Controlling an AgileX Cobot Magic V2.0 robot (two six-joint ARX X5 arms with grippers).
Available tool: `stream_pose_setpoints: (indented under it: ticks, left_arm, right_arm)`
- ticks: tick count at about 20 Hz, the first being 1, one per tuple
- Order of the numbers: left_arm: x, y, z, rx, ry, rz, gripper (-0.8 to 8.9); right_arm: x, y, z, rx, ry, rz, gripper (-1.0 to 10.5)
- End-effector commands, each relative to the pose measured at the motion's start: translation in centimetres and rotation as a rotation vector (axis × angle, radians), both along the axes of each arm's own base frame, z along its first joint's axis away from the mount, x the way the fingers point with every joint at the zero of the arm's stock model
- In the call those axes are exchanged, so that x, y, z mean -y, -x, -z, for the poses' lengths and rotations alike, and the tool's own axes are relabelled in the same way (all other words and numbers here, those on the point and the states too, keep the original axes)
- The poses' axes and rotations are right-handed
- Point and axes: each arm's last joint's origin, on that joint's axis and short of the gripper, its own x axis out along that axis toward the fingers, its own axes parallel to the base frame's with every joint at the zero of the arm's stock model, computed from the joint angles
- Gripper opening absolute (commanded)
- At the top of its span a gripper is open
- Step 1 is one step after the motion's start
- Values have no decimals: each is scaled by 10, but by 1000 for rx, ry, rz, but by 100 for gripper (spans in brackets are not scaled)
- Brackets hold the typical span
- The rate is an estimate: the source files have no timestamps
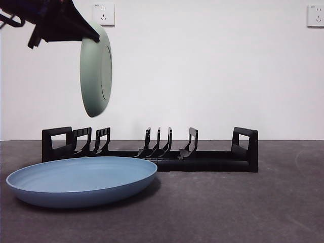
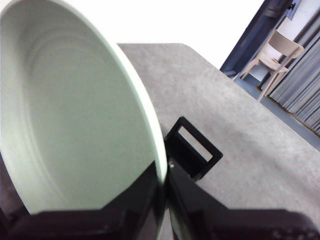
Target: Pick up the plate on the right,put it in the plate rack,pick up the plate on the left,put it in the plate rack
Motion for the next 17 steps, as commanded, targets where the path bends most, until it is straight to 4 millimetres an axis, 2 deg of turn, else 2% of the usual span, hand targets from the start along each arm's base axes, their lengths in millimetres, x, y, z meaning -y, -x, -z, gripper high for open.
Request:
stream_pose_setpoints:
  ticks: [1,7,17]
  left_arm:
    - [0,-8,9,-18,-6,4,-9]
    - [1,-18,28,-72,-48,-11,-9]
    - [1,-12,43,-136,-234,-71,0]
  right_arm:
    - [-1,-2,1,-5,-5,4,312]
    - [-1,-2,1,-5,-4,3,312]
    - [-1,-4,2,-11,-3,4,312]
